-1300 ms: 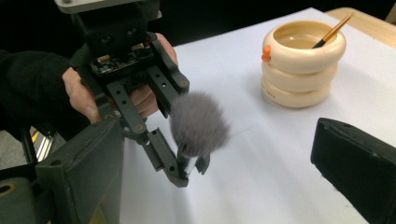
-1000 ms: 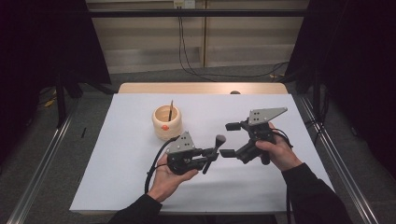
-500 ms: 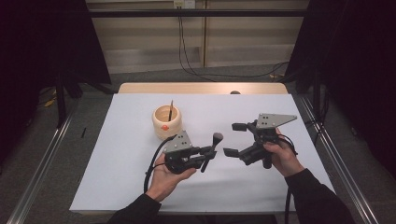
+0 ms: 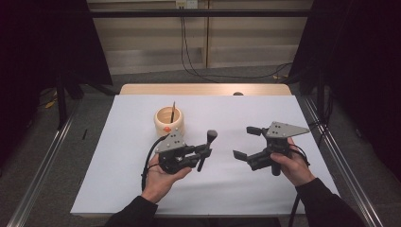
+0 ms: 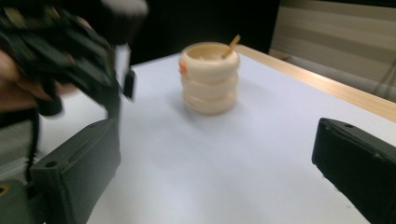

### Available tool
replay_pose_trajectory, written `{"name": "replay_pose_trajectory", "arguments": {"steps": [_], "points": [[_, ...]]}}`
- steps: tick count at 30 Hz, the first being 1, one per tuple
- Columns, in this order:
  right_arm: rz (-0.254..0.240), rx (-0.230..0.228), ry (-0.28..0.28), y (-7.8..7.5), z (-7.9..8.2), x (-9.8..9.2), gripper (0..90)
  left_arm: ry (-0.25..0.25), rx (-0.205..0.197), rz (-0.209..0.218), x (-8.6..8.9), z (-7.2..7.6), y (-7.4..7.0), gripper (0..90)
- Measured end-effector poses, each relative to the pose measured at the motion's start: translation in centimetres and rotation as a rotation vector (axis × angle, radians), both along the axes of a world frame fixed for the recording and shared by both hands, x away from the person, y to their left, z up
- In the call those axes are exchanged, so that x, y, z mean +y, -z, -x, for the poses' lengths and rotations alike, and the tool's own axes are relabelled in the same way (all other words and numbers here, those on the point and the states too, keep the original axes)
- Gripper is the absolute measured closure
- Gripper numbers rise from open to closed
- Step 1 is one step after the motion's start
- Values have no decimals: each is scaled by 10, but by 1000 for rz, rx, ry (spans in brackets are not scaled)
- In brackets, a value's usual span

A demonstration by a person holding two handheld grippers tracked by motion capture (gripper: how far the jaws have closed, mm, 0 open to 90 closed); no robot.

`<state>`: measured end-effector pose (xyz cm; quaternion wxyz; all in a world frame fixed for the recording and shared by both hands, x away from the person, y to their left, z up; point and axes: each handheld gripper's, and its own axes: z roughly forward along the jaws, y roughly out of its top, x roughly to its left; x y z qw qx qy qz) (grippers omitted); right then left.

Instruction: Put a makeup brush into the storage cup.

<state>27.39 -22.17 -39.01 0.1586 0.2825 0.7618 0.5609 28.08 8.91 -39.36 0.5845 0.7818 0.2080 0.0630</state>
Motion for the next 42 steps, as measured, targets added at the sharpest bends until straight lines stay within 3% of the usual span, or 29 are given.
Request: {"name": "replay_pose_trajectory", "arguments": {"steps": [3, 8, 16, 23, 28, 30, 31, 35, 38, 42], "points": [[21, 8, 18, 6, 1, -3, 14, -9, -7, 7, 3, -1, -2, 781], [-6, 1, 50, 13, 9, -11, 18, -24, -14, -2, 8, -4, -4, 782], [-9, 23, 120, 26, 20, -29, 13, -48, -14, 4, 14, -7, -4, 782], [-11, 5, 181, 36, 29, -38, 18, -60, -30, 28, 22, -9, -9, 782], [-24, -13, 209, 37, 36, -43, 18, -106, -30, 21, 31, -12, -13, 782], [-24, -23, 231, 37, 38, -45, 18, -103, -29, 44, 34, -14, -14, 782], [-26, -25, 234, 38, 40, -47, 18, -120, -35, 28, 35, -14, -15, 782], [-30, -23, 257, 43, 44, -51, 16, -126, -41, 45, 40, -18, -19, 782], [-21, -43, 270, 44, 50, -53, 12, -154, -42, 20, 45, -20, -21, 782], [-21, -61, 284, 48, 54, -56, 9, -178, -44, 37, 50, -23, -22, 782]]}}
